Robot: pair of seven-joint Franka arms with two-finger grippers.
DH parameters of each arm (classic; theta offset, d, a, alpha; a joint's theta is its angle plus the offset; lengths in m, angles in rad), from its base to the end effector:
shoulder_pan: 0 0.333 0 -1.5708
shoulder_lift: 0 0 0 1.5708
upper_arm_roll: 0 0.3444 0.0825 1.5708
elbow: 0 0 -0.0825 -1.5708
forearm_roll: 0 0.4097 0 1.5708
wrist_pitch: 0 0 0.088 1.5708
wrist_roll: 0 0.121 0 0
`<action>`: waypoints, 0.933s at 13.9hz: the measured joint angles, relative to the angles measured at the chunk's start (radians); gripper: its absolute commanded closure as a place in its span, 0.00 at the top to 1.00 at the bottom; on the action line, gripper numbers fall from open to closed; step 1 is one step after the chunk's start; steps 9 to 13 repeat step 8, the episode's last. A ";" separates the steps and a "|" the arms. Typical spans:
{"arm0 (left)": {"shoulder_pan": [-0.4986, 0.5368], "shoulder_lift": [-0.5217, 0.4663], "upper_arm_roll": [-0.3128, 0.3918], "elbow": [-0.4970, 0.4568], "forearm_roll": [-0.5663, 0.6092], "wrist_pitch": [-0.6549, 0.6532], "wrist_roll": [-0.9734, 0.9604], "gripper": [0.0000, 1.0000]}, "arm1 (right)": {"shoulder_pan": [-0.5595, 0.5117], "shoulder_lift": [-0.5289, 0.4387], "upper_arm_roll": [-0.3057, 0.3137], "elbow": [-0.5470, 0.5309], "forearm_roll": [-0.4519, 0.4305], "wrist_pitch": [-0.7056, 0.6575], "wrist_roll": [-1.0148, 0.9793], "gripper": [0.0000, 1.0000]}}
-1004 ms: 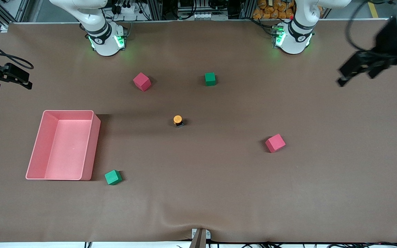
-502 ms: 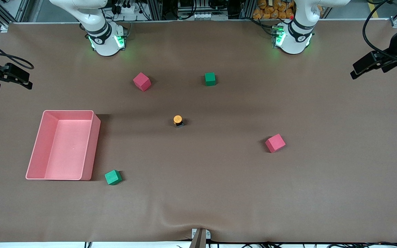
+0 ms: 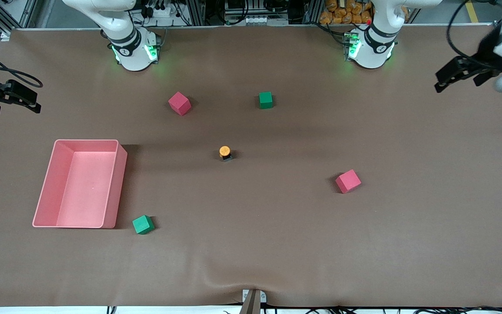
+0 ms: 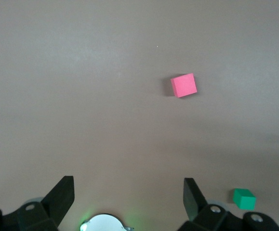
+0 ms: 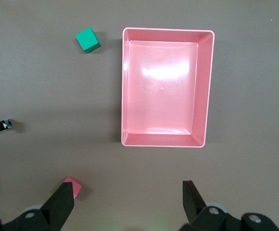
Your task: Place and upright button with both arms
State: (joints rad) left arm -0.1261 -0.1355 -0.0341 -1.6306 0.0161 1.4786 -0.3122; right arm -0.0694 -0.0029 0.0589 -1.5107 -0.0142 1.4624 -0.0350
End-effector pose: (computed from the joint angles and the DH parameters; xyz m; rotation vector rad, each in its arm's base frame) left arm 0.5169 -0.0829 0.6762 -3.1084 -0.2394 0.0176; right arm 0.5676 -0.0077 0.6609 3.1273 0.0364 -0.0715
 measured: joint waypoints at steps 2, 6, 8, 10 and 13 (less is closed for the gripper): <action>0.050 0.003 -0.050 -0.008 0.000 0.008 0.013 1.00 | 0.000 0.000 0.000 0.000 0.000 0.000 0.000 1.00; 0.095 0.006 -0.050 -0.011 -0.002 0.010 0.102 1.00 | 0.000 0.000 0.000 0.000 0.000 -0.001 0.000 1.00; 0.096 0.006 -0.050 -0.010 -0.002 0.010 0.103 1.00 | -0.001 0.000 0.000 0.000 0.000 -0.001 0.000 1.00; 0.096 0.006 -0.050 -0.010 -0.002 0.010 0.103 1.00 | -0.001 0.000 0.000 0.000 0.000 -0.001 0.000 1.00; 0.096 0.006 -0.050 -0.010 -0.002 0.010 0.103 1.00 | -0.001 0.000 0.000 0.000 0.000 -0.001 0.000 1.00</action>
